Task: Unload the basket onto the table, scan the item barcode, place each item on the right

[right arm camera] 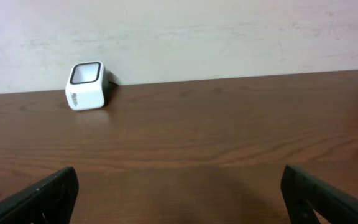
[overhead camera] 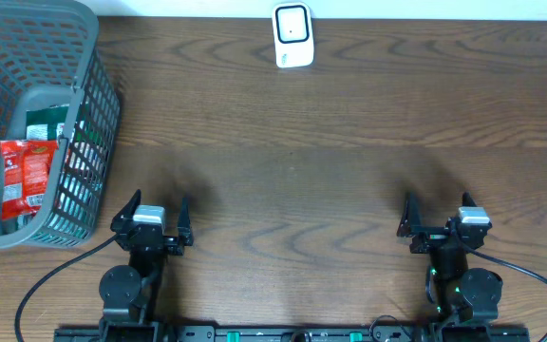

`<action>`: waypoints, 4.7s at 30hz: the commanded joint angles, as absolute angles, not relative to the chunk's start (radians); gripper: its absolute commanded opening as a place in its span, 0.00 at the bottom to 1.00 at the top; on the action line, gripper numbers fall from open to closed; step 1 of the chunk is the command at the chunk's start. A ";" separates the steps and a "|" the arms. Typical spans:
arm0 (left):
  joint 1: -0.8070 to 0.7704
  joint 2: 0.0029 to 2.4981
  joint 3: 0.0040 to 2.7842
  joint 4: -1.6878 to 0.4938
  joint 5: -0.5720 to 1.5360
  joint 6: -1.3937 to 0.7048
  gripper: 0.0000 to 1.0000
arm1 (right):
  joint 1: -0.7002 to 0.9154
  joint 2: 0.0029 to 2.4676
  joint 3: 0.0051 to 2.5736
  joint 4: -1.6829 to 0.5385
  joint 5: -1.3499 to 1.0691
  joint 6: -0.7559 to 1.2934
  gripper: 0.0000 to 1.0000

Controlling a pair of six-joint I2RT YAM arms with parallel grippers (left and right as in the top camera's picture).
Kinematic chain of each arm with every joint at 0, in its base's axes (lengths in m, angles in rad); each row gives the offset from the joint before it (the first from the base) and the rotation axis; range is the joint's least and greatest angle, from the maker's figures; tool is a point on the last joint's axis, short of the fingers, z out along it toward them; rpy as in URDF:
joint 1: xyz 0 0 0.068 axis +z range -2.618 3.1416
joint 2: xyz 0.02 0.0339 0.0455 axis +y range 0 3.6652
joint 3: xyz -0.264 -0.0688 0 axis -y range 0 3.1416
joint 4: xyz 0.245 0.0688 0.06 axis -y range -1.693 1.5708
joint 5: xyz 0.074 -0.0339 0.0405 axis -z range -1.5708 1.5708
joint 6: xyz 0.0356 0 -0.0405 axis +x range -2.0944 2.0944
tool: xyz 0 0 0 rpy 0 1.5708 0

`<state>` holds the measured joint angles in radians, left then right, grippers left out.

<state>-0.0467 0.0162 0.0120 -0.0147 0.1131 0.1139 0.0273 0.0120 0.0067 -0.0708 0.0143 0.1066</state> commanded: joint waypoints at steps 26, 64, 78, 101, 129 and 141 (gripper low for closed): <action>-0.043 0.018 0.004 -0.059 0.131 0.135 0.82 | 0.020 0.007 0.006 -0.074 0.017 0.118 0.99; -0.043 0.018 0.004 -0.059 0.131 0.135 0.82 | 0.020 0.008 0.006 -0.074 0.017 0.119 0.99; -0.043 0.018 0.004 -0.059 0.131 0.135 0.82 | 0.020 0.008 0.006 -0.074 0.017 0.119 0.99; -0.043 0.021 0.004 -0.059 0.131 0.134 0.82 | 0.020 0.008 0.006 -0.074 0.017 0.118 0.99; -0.045 0.937 1.784 -1.230 -0.040 -0.075 0.82 | 0.020 0.008 0.006 -0.074 0.017 0.118 0.99; 0.130 1.661 2.603 -1.662 -0.050 0.007 0.82 | 0.020 0.008 0.006 -0.074 0.017 0.119 0.99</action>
<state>0.0544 1.5787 2.5790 -1.6104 -0.0589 -0.0746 0.0273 0.0120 0.0067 -0.0700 0.0147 0.1070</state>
